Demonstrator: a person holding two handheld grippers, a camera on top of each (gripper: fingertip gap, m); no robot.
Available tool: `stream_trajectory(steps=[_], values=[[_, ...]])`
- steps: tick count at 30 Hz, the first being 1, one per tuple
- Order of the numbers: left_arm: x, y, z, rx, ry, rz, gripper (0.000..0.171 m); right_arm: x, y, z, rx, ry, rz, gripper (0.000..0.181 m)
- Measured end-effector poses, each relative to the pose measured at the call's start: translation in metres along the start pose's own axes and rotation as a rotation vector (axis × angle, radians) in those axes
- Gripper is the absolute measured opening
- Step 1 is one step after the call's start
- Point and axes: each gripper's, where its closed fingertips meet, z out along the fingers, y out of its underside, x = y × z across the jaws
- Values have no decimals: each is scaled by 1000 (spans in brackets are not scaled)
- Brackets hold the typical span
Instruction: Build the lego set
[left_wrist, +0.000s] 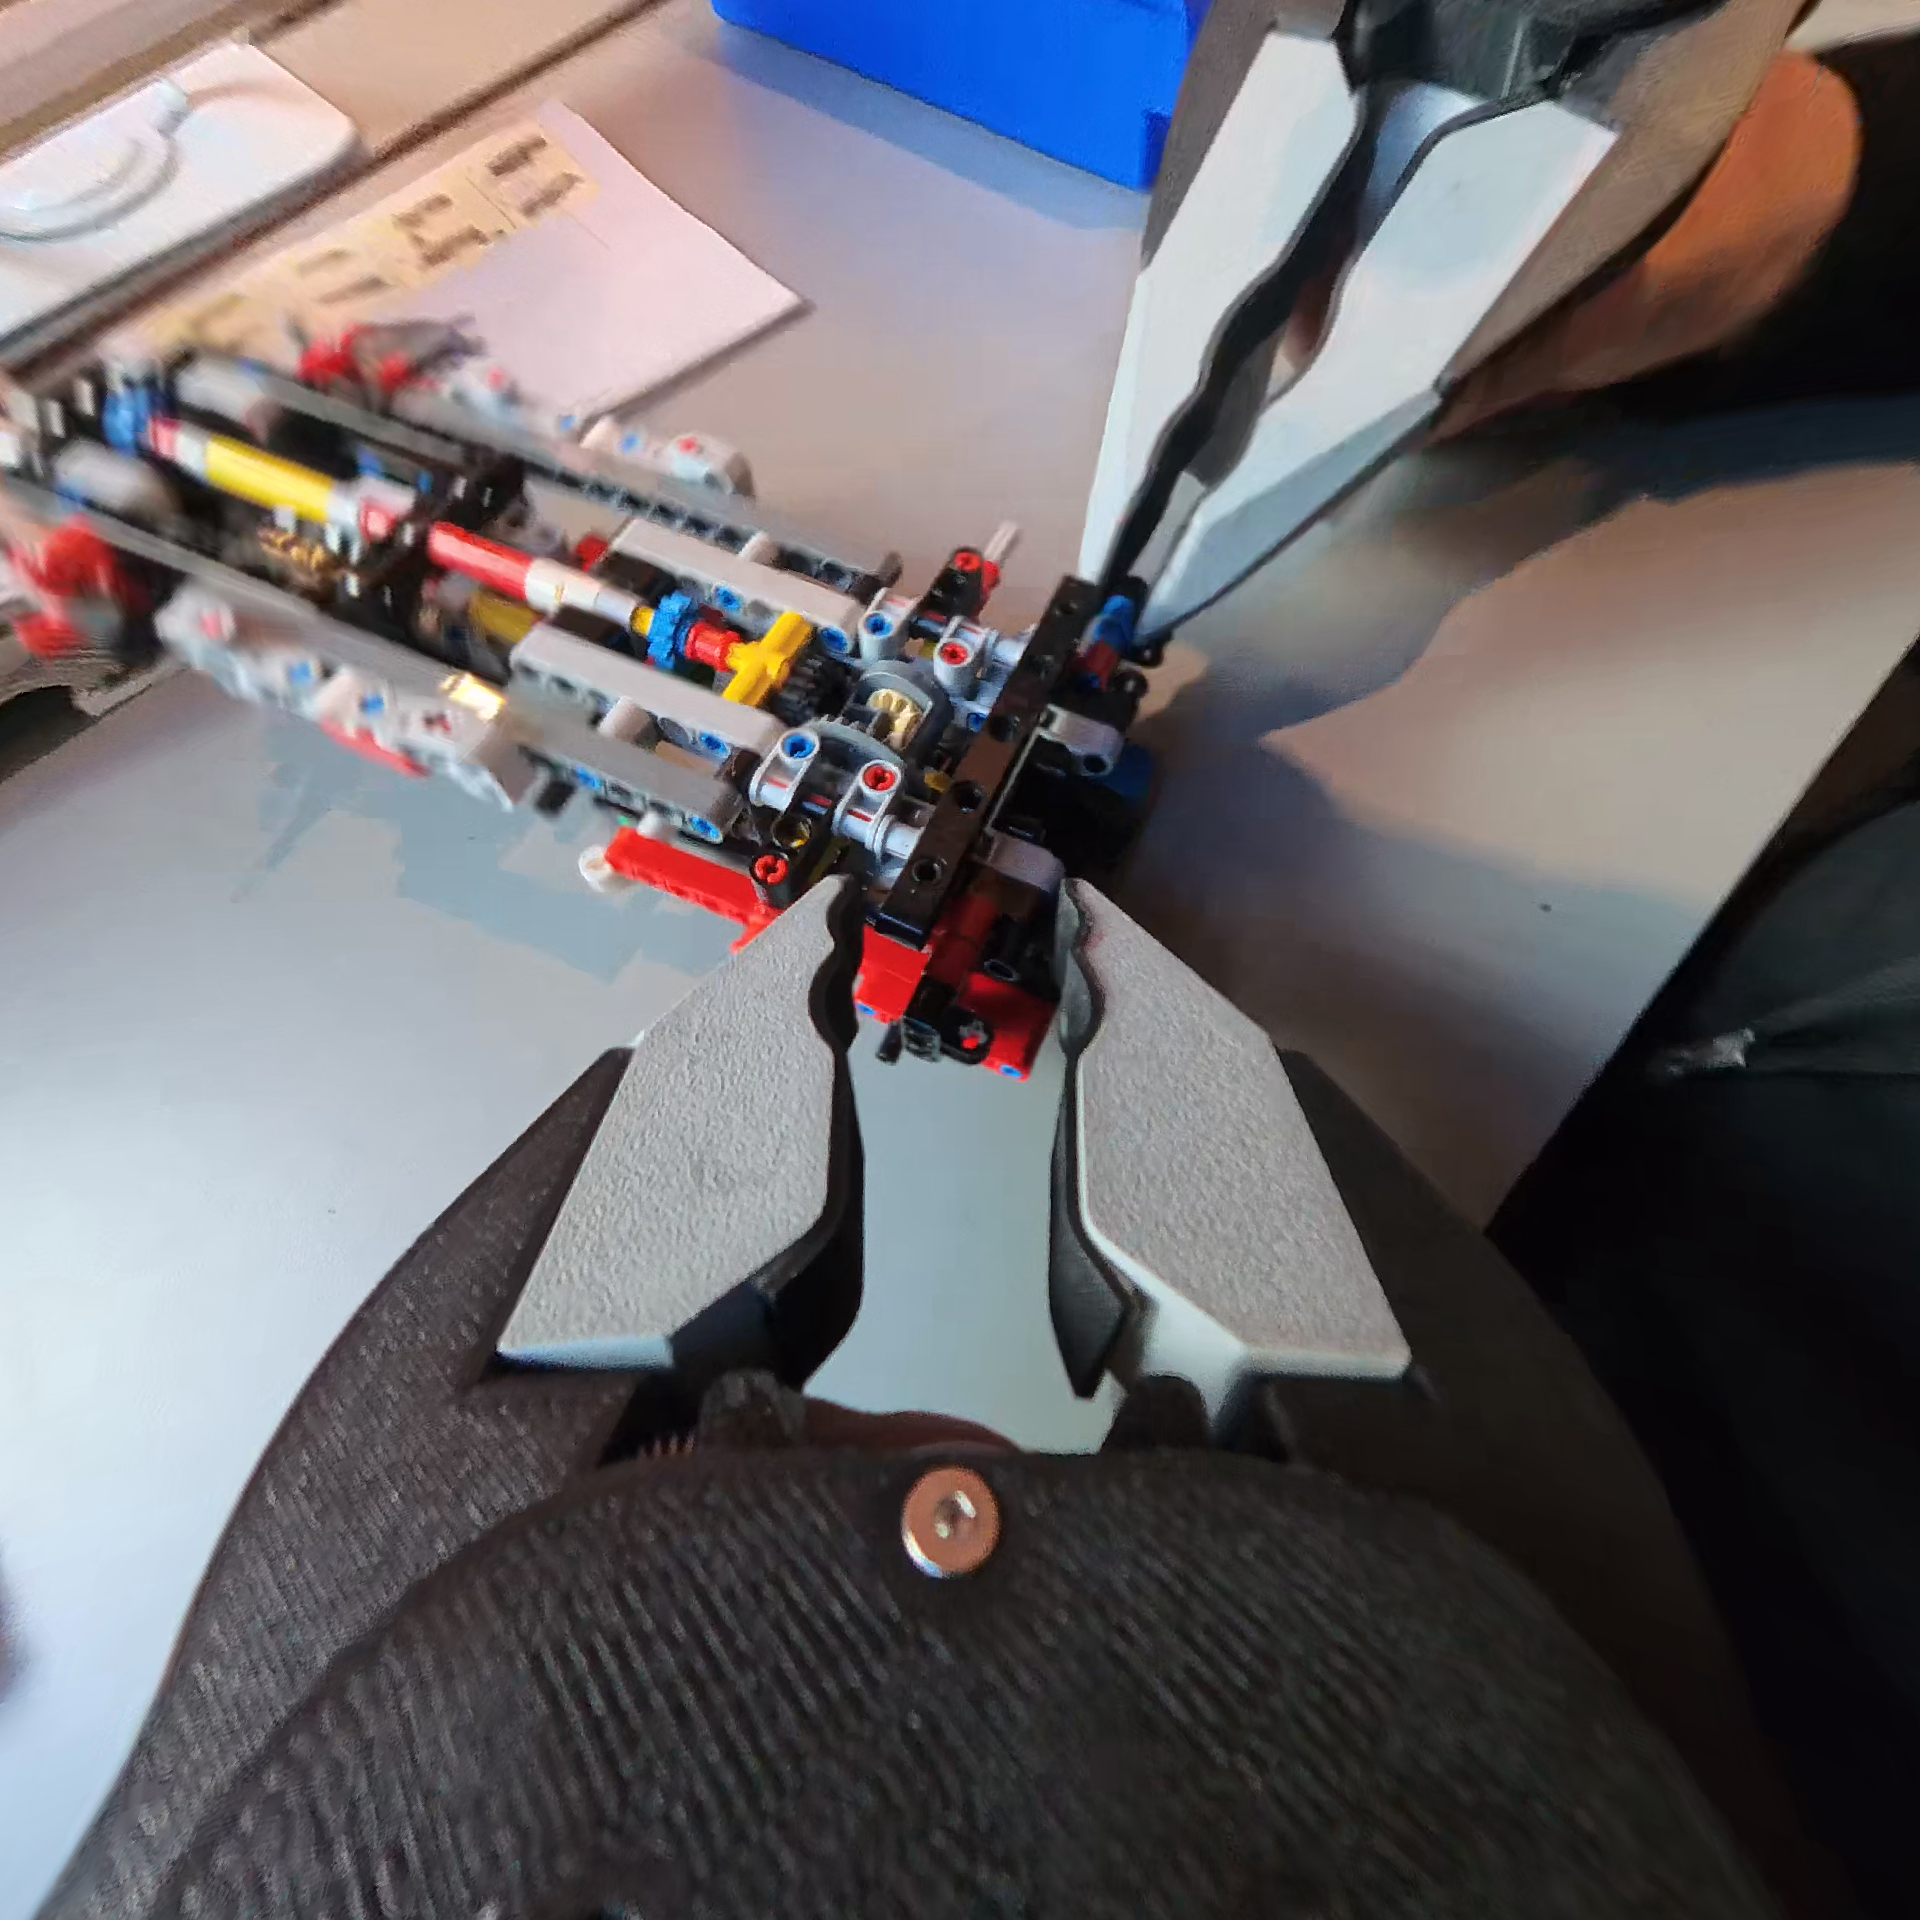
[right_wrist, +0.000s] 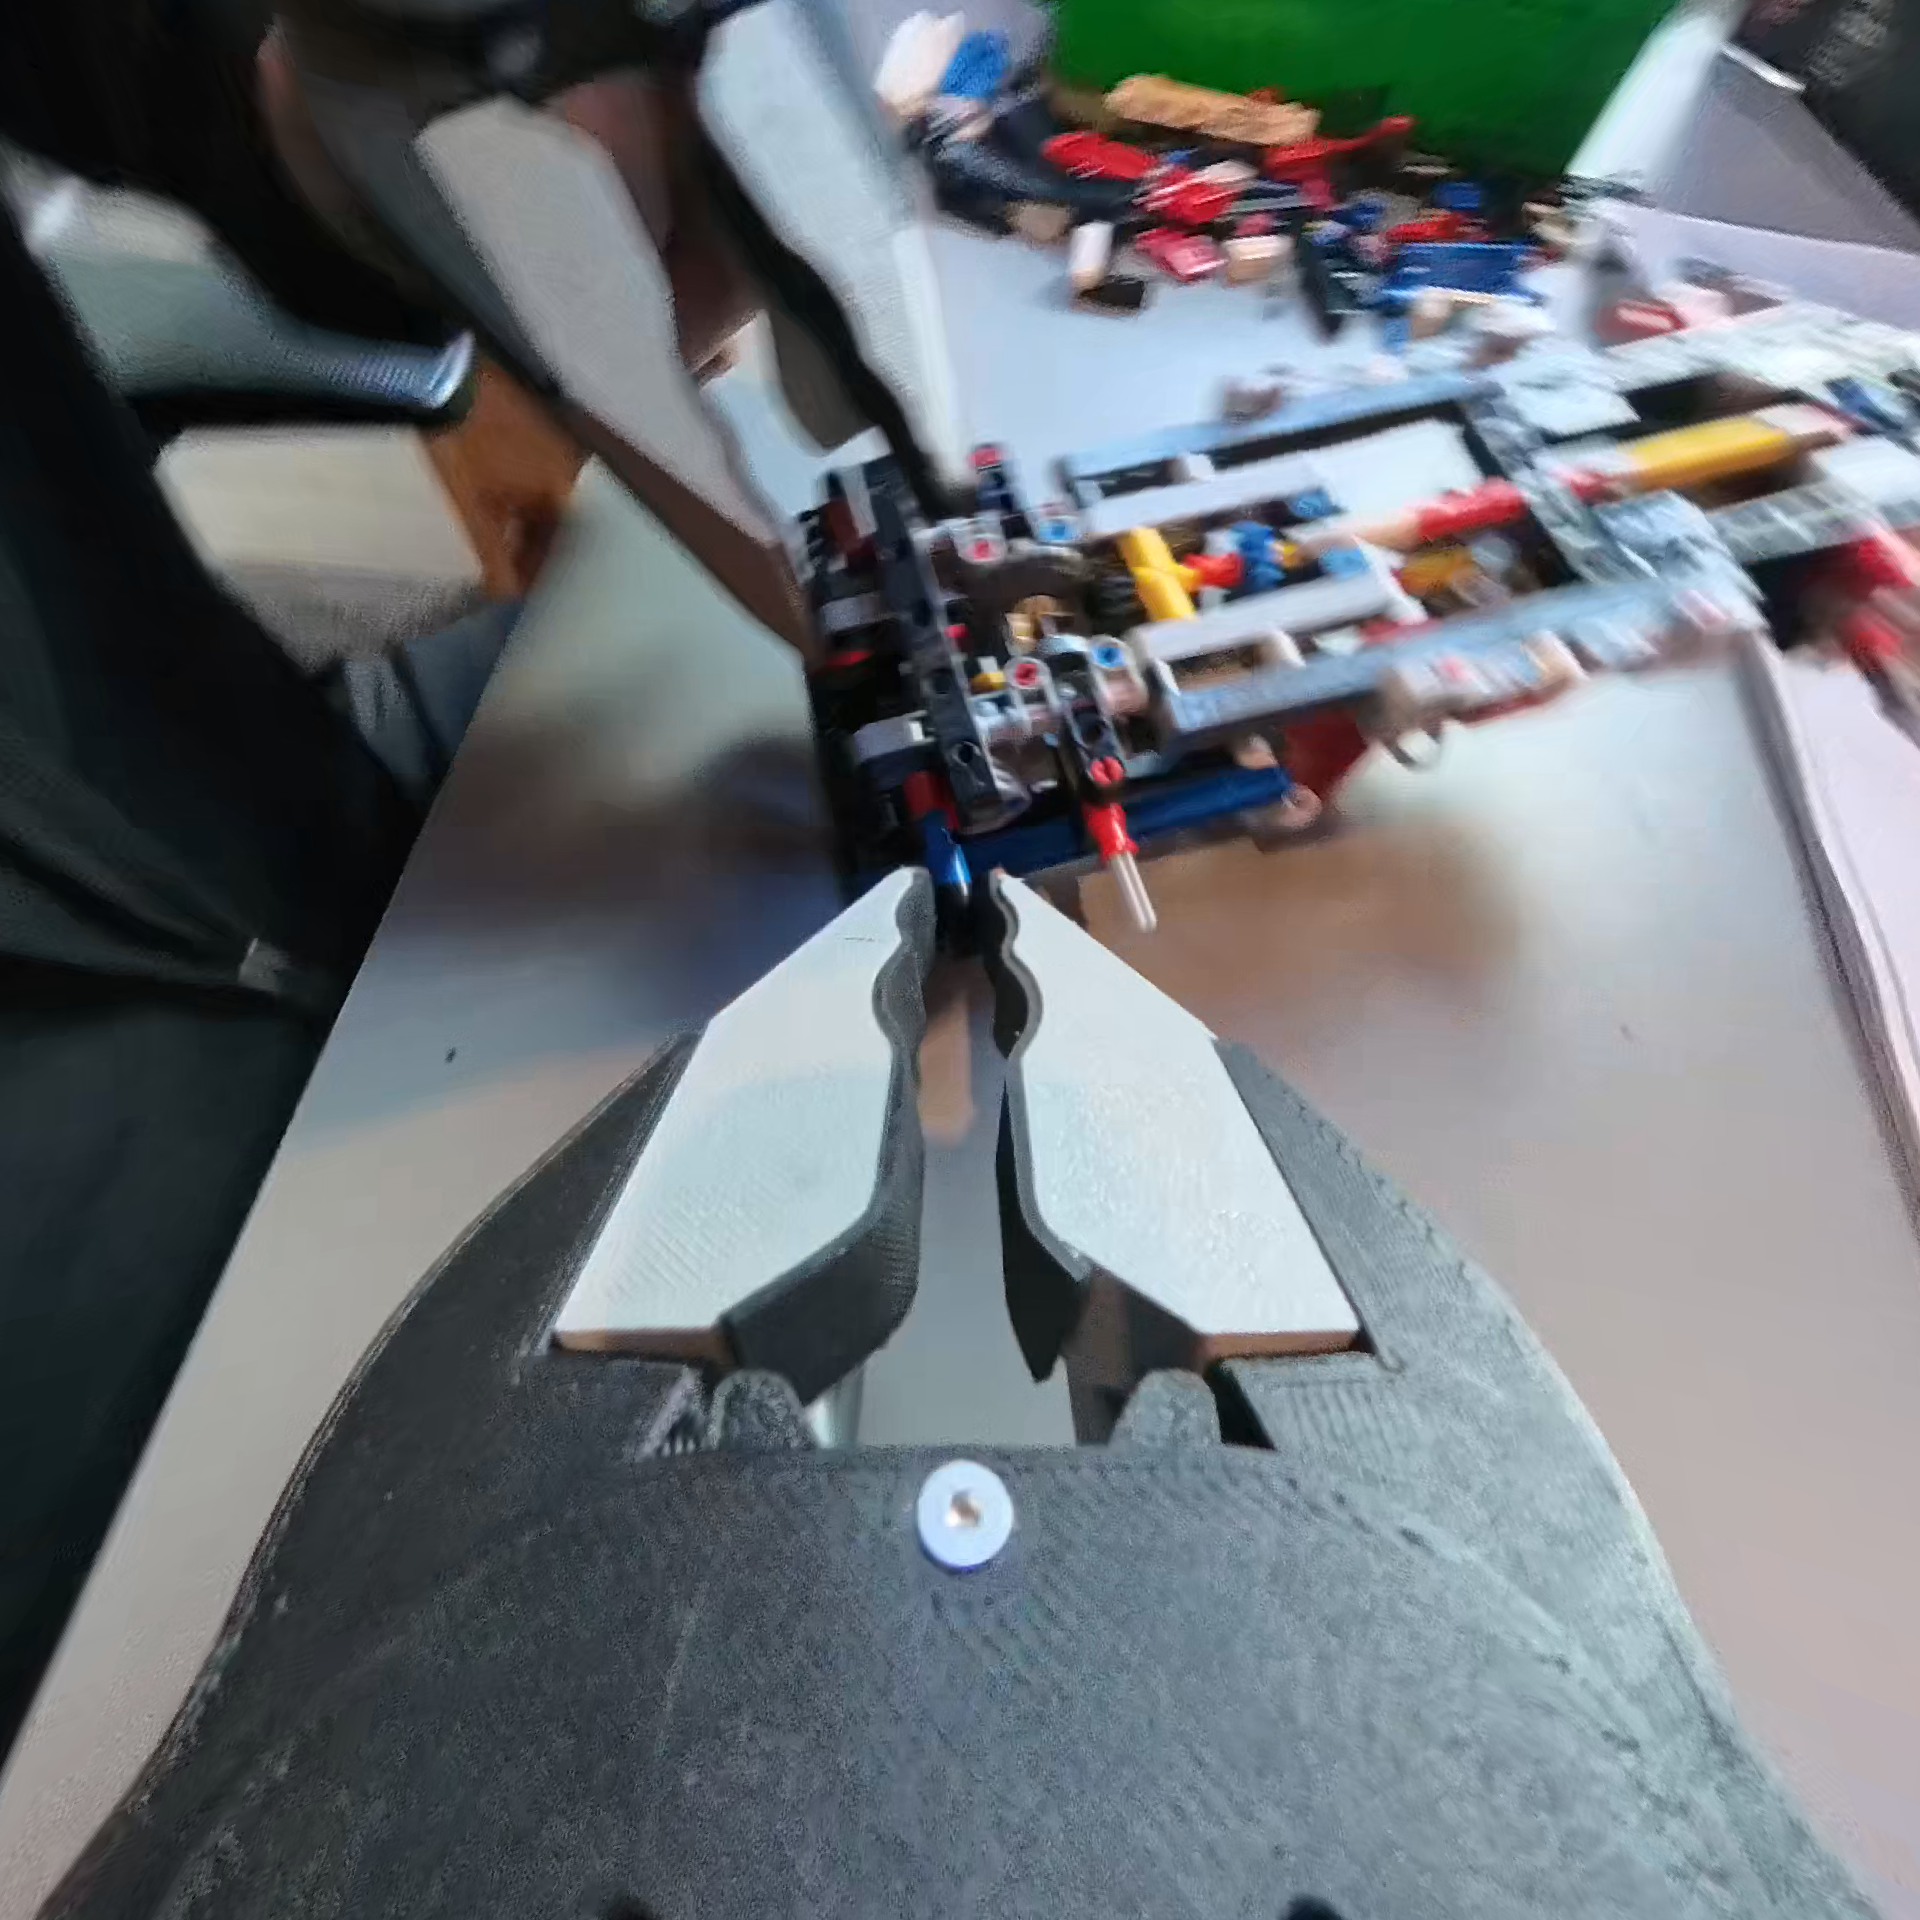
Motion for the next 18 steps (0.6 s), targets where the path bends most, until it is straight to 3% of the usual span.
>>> stream_trajectory(steps=[2, 4, 9, 15, 18], values=[[0, -7, -1, 57, -51, -37, 33, 9, -3, -10, 42, 25, 177, 8], [5, -7, -1, 70, -79, -70, 33, 9, -2, -20, 93, 70, 293, 35], [22, -12, 2, 81, -54, -55, 49, 0, -1, -20, 85, 157, 319, 69], [50, -17, -1, 41, 37, -5, 57, -4, 5, -1, -2, 127, 324, 64], [55, -16, -5, 15, 48, 48, 59, -4, 5, -6, -2, 161, 324, 74]])
